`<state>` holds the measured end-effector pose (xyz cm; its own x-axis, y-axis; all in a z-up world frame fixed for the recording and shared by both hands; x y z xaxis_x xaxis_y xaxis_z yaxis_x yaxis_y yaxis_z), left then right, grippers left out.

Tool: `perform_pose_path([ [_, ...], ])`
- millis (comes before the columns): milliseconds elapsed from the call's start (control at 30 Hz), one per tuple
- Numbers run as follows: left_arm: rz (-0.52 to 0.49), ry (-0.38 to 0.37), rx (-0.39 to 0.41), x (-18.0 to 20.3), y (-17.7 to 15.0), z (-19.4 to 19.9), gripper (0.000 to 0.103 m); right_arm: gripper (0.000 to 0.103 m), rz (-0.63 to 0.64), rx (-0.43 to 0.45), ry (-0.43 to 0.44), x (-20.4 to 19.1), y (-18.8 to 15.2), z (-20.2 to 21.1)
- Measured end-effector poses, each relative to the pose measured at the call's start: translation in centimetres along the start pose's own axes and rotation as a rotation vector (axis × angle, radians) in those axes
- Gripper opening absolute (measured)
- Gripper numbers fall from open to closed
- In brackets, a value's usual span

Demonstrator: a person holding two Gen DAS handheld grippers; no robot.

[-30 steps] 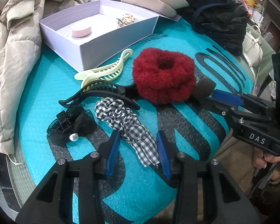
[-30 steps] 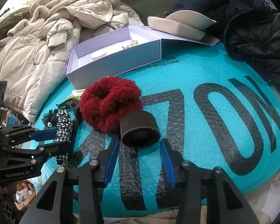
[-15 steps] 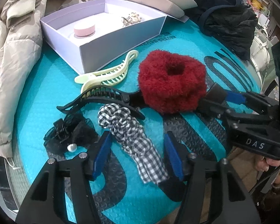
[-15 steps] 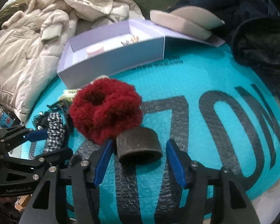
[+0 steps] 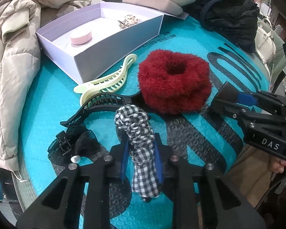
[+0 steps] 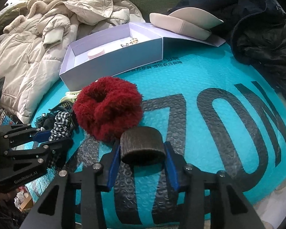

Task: Organize objects
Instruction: 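Close the left tool on the gingham scrunchie while the right tool grips the velvet ring, then lift and carry the scrunchie and velvet ring with both tools into the white box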

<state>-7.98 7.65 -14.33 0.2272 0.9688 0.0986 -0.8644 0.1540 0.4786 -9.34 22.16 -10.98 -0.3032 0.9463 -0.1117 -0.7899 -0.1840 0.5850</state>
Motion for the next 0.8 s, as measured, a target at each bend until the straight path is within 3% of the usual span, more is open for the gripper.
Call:
perform_pose_path([
  [300, -0.048, -0.043, -0.015, 1.1, 0.1, 0.9, 0.021, 0.044, -0.021, 0.011, 0.036, 0.7, -0.6, 0.5],
  [800, -0.066, -0.063, 0.063, 2.2, 0.5, 4.6, 0.021, 0.044, -0.001, 0.069, 0.011, -0.6, -0.5, 4.0],
])
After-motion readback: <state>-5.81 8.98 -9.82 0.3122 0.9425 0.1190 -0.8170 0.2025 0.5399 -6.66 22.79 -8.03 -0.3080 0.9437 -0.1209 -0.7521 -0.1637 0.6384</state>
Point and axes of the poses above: each gripper's, at about its wrist camera, not at the fingertips, and z roughly against the way its jaws point, x to its right, y to its top, the point moved 6 cm from there along -z, roughly the way its jaws point, and after that the axes turned 3 degrees about -y, right-handed, at the moved point
